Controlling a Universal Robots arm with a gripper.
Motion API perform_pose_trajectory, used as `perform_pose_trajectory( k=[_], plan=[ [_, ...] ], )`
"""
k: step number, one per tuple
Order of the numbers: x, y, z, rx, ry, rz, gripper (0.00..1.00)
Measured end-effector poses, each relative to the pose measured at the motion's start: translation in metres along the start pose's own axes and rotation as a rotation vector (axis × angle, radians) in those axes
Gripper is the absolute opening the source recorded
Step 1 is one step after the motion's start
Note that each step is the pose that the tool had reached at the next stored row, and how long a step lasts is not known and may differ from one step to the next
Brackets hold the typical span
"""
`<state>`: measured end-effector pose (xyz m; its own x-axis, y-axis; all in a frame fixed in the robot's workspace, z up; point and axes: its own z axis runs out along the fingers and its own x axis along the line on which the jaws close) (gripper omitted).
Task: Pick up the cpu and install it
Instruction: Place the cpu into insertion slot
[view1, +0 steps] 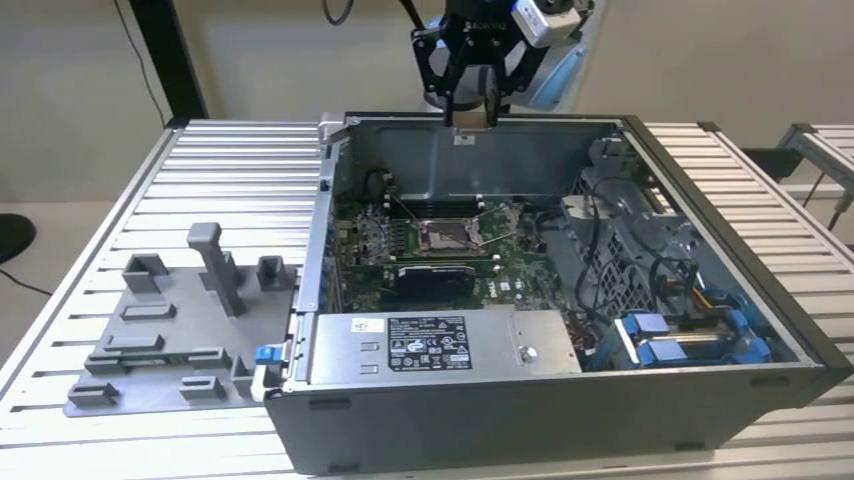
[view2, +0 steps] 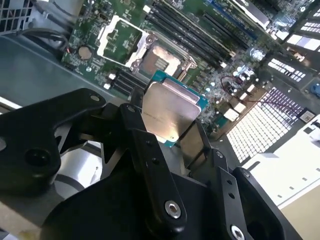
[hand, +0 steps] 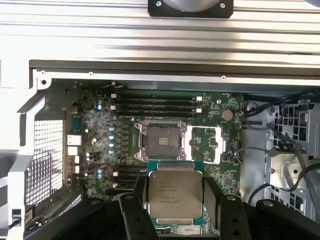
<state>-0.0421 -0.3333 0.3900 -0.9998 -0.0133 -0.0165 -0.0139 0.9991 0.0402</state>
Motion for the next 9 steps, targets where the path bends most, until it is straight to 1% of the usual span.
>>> perform_pose_trajectory(
  k=[9],
  plan=[
    [-0.0001,0.0,0.0,0.0,0.0002,0.0,0.0]
  ],
)
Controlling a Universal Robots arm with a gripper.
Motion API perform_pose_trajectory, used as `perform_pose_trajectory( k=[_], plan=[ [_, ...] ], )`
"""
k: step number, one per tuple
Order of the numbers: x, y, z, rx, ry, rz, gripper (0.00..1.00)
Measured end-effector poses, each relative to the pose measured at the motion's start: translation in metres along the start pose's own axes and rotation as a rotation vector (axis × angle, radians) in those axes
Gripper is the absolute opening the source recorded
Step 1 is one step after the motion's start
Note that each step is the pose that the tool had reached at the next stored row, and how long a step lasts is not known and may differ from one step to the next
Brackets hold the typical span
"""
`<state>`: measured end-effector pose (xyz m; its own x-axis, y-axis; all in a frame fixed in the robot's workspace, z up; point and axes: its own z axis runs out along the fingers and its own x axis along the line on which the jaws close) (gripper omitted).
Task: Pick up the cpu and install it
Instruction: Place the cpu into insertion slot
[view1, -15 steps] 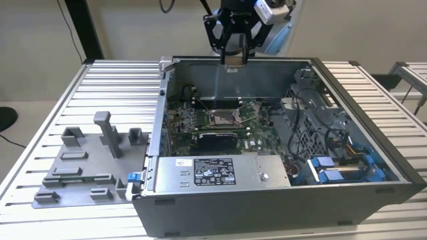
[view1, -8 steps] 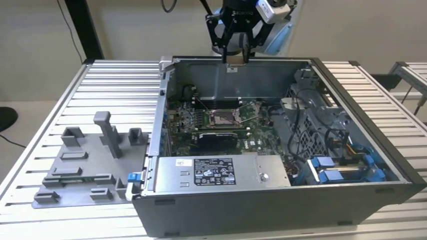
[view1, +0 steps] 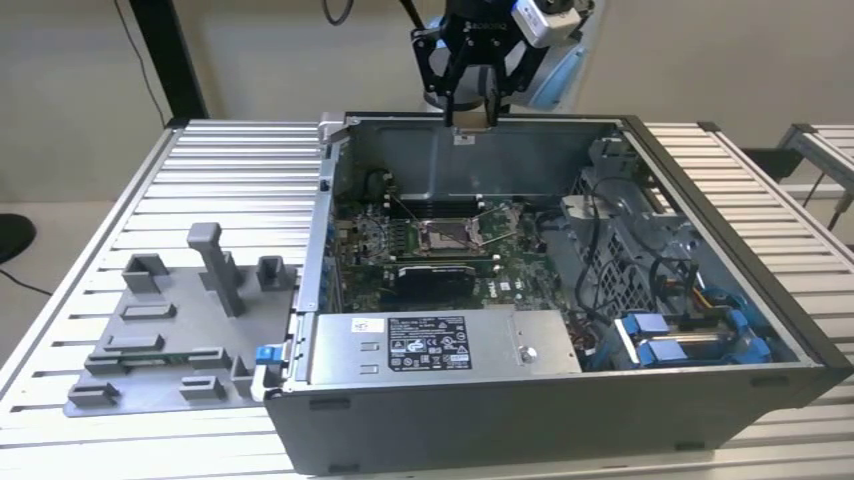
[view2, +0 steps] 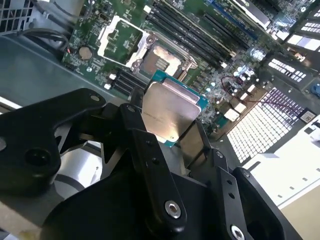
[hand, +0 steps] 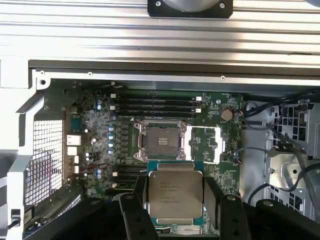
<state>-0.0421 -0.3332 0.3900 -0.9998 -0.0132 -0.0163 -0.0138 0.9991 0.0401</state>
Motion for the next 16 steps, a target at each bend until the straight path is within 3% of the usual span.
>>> perform_pose_trajectory(
  k=[16],
  plan=[
    [-0.0002,0.0,0.0001,0.0001,0.0001,0.011,0.0]
  ],
)
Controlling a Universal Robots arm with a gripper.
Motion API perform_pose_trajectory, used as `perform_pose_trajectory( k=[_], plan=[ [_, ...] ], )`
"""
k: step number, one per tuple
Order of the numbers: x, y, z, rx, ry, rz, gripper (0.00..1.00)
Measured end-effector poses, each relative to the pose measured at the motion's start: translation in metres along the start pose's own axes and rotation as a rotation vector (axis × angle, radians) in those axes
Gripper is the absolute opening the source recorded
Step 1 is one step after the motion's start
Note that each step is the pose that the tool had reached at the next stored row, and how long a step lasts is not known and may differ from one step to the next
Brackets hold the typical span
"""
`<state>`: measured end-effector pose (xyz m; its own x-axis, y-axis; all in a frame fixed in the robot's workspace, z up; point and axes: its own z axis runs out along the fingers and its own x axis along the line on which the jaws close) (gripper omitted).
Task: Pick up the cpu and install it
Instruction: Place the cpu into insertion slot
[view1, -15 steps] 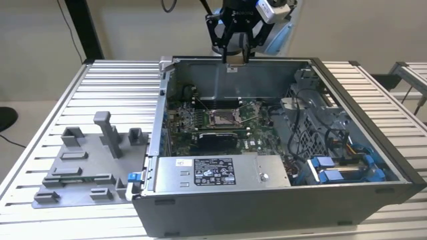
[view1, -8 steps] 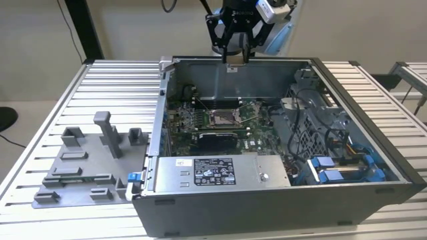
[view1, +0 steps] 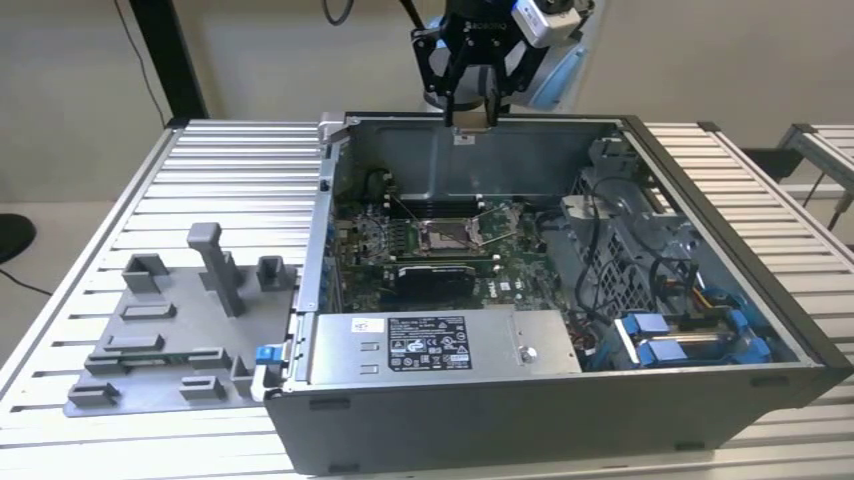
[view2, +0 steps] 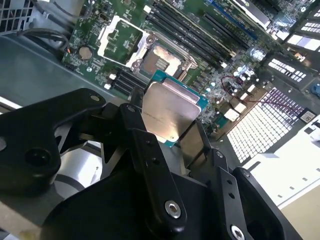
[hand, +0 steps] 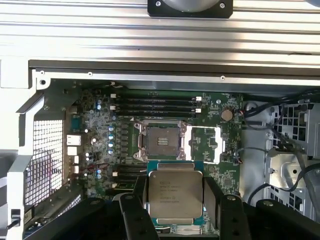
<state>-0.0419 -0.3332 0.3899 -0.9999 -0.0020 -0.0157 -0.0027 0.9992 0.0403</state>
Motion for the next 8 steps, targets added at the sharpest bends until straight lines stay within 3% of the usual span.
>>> perform_pose_trajectory(
  k=[8],
  plan=[
    [0.0,0.0,0.0,0.0017,-0.0037,0.102,0.0]
  ],
)
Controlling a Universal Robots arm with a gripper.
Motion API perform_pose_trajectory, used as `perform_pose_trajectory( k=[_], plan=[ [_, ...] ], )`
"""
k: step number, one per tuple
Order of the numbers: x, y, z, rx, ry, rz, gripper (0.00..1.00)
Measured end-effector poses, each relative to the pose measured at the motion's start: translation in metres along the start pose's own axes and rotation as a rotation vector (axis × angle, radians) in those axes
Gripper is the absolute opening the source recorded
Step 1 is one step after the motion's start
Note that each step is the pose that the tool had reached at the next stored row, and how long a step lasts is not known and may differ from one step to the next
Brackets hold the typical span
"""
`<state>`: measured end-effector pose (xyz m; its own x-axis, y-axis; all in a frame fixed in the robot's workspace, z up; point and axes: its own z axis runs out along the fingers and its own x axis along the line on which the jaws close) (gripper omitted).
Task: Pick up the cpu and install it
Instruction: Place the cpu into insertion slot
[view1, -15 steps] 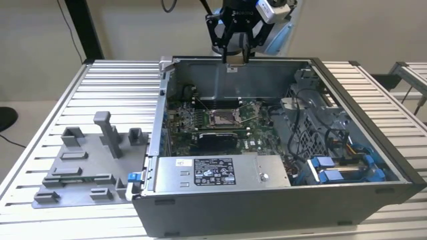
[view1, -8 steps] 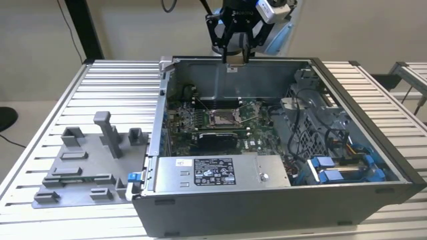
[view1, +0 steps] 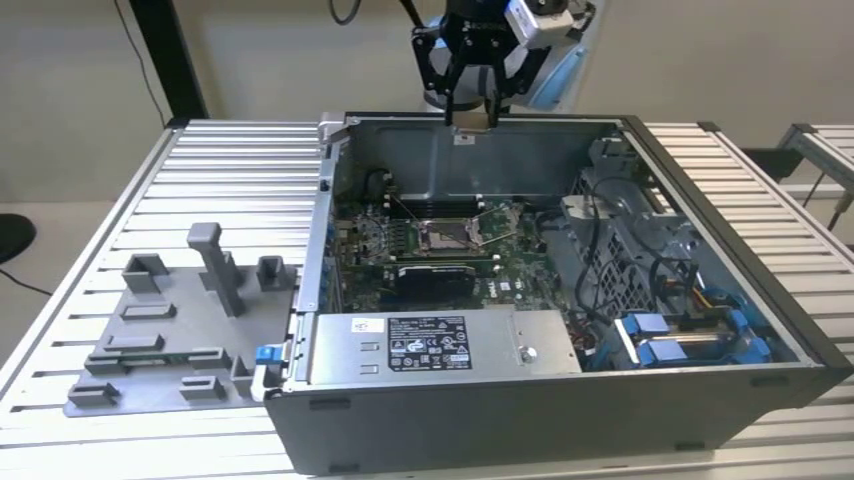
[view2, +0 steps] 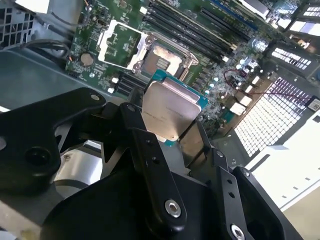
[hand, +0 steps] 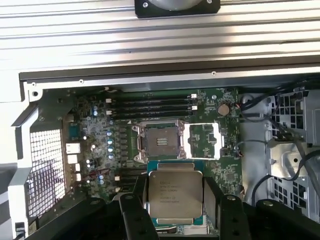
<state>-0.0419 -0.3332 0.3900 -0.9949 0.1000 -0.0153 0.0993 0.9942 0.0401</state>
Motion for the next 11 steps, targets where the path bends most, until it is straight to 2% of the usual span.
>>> perform_pose_trajectory(
  k=[11],
  plan=[
    [0.0,0.0,0.0001,0.0024,-0.0063,0.159,0.0]
  ],
)
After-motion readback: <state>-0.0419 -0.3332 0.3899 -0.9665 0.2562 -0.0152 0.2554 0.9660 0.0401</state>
